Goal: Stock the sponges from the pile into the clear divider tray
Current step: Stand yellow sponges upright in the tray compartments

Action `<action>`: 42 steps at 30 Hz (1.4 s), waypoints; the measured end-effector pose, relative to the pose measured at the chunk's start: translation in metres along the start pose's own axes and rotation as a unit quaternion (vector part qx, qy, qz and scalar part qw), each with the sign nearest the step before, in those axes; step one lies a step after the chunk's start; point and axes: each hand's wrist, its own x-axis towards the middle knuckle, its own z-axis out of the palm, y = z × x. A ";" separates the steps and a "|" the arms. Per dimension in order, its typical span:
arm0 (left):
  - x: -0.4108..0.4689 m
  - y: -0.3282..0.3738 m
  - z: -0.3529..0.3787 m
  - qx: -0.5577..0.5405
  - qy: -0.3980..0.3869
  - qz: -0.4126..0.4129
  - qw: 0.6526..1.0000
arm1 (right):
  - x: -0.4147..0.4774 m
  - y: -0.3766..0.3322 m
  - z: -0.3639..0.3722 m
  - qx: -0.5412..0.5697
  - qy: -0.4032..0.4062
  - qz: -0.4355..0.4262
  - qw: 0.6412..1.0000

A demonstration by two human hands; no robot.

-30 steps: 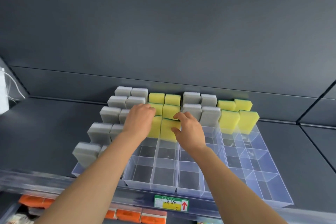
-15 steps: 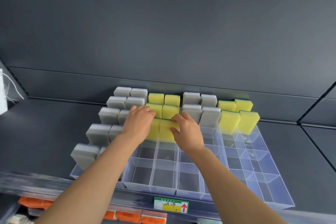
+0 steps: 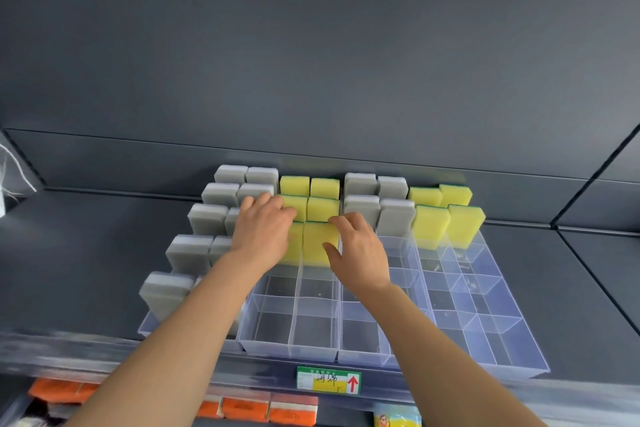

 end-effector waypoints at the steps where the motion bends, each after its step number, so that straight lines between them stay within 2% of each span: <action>1: -0.001 0.002 -0.002 -0.005 0.007 0.006 1.000 | -0.002 0.000 -0.002 -0.003 0.005 0.001 1.000; 10: -0.006 0.043 -0.009 -0.078 0.032 0.110 0.990 | -0.040 0.023 -0.034 -0.087 0.032 0.041 0.995; 20: -0.004 0.139 -0.001 -0.080 0.025 0.234 0.969 | -0.111 0.083 -0.095 -0.168 0.032 0.187 0.967; 29: 0.002 0.264 -0.002 -0.088 0.034 0.320 0.943 | -0.180 0.165 -0.160 -0.195 0.052 0.272 0.941; 42: 0.001 0.471 -0.003 -0.135 0.026 0.354 0.925 | -0.269 0.315 -0.260 -0.208 0.040 0.315 0.925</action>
